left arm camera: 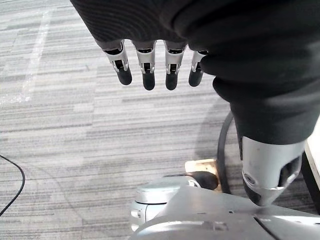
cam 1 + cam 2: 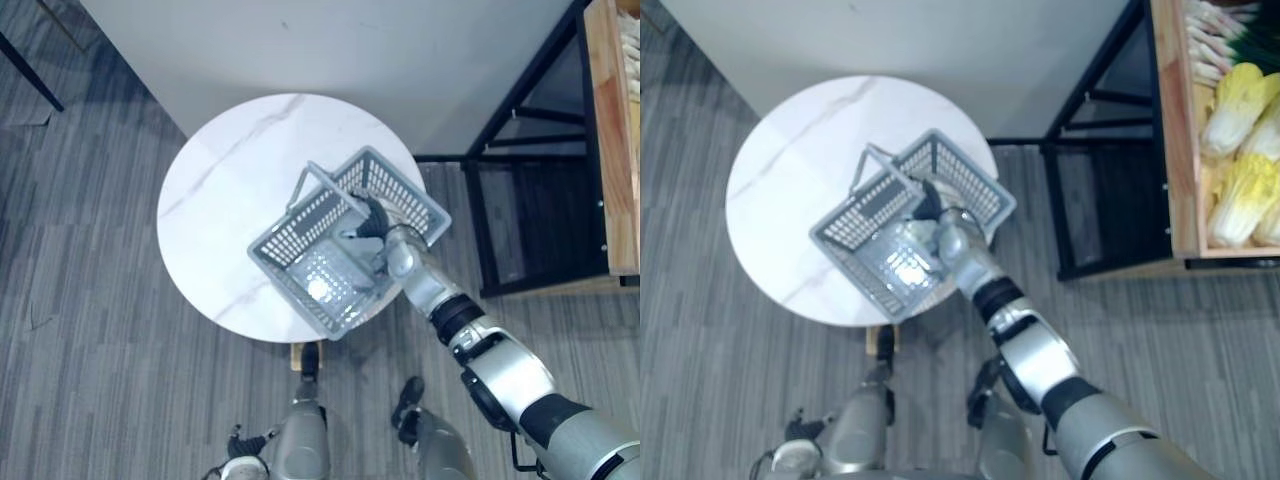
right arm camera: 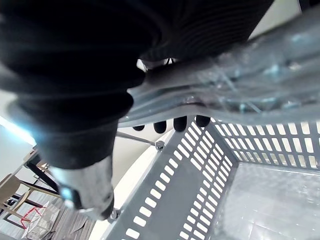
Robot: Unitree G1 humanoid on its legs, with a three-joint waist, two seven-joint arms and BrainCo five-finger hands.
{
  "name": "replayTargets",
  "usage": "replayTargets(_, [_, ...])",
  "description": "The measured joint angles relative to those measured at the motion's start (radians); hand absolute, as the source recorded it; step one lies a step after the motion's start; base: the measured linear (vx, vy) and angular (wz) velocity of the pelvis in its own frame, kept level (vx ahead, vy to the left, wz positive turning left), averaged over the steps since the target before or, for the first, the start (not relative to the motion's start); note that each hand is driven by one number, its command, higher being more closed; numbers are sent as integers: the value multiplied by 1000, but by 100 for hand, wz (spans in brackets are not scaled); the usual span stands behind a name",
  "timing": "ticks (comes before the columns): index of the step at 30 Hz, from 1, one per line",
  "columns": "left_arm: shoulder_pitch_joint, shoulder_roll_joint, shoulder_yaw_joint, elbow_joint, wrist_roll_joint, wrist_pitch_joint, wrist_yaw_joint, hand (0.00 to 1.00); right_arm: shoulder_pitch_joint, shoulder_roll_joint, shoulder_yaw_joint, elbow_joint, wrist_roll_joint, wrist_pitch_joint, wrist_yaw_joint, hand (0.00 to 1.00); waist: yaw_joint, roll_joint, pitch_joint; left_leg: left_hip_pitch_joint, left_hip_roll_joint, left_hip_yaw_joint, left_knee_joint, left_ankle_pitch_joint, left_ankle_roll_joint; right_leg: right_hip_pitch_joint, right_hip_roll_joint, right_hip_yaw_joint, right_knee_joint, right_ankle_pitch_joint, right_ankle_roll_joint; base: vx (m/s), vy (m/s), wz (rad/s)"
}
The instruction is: Pick vegetable in the basket
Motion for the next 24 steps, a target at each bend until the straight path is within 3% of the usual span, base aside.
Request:
replayTargets(5, [-3,0,-6,0,-3,-3,-4,0,-2,-4,14,9,-3,0,2,100,0,0,7,1,1,1,0,0,0,1,0,1,0,0,0,0,0,0])
replayTargets(11, [-3,3,-5,1,-2,-3,-11,0,-28,-35,143,10,-125,-4,63,100,-1,0,7,6,4,4,0,0,-1,4,3,3,0,0,0,0,0,0])
replayTargets(19, [-2,10,-5,2,-1,-3,-26,0,-32,-79,334,-52,-200,-58,120,100,2,-3,5,24,7,4,0,-1,-3,22,4,3,-1,0,-1,0,0,0])
replayTargets(22, [0,13,-4,1,4,-3,-27,0,-32,-130,435,-146,-229,-94,147,100,-1,-6,3,24,10,5,0,-3,-6,22,5,3,0,0,-1,0,0,0])
replayTargets(24, [1,15,-4,2,6,-3,-28,0,-32,-164,493,-208,-232,-141,161,100,-4,-6,3,26,10,9,0,-3,-6,21,6,4,1,0,-1,0,0,0])
